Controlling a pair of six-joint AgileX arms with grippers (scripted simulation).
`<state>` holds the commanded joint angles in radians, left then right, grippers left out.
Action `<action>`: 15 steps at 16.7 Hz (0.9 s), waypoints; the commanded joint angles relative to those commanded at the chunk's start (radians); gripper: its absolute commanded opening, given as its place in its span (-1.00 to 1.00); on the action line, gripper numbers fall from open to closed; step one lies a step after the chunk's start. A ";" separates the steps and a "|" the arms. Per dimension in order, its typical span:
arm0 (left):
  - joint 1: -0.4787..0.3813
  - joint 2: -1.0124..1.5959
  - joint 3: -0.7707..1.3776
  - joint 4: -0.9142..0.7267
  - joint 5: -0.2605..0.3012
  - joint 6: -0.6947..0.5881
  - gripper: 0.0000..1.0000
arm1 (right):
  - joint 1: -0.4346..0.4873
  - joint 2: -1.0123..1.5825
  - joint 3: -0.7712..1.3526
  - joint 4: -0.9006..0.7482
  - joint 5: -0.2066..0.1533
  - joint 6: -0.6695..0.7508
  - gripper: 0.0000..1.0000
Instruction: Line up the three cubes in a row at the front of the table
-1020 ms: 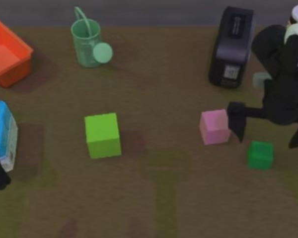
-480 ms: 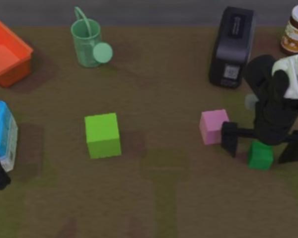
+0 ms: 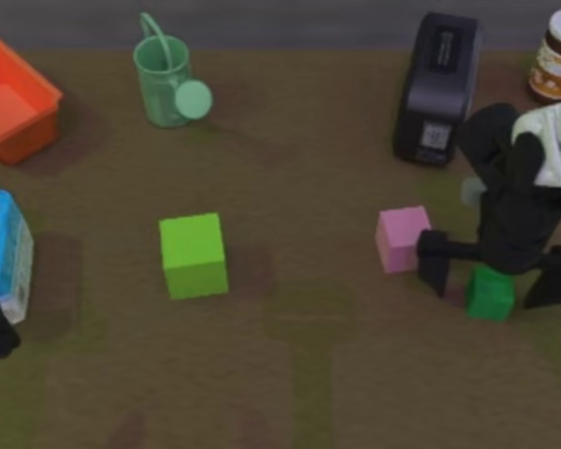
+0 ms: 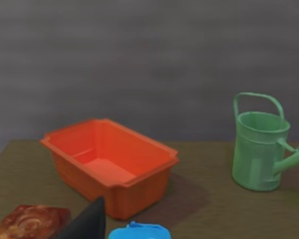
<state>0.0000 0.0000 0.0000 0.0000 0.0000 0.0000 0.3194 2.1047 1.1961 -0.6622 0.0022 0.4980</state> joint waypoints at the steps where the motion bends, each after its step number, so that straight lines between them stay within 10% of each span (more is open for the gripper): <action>1: 0.000 0.000 0.000 0.000 0.000 0.000 1.00 | 0.000 0.000 0.000 0.000 0.000 0.000 0.10; 8: 0.000 0.000 0.000 0.000 0.000 0.000 1.00 | 0.000 0.000 0.000 0.000 0.000 0.000 -0.96; 15: 0.000 0.000 0.000 0.000 0.000 0.000 1.00 | 0.000 0.000 0.000 0.000 0.000 0.000 -1.00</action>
<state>0.0000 0.0000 0.0000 0.0000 0.0000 0.0000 0.3194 2.1047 1.1961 -0.6622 0.0022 0.4980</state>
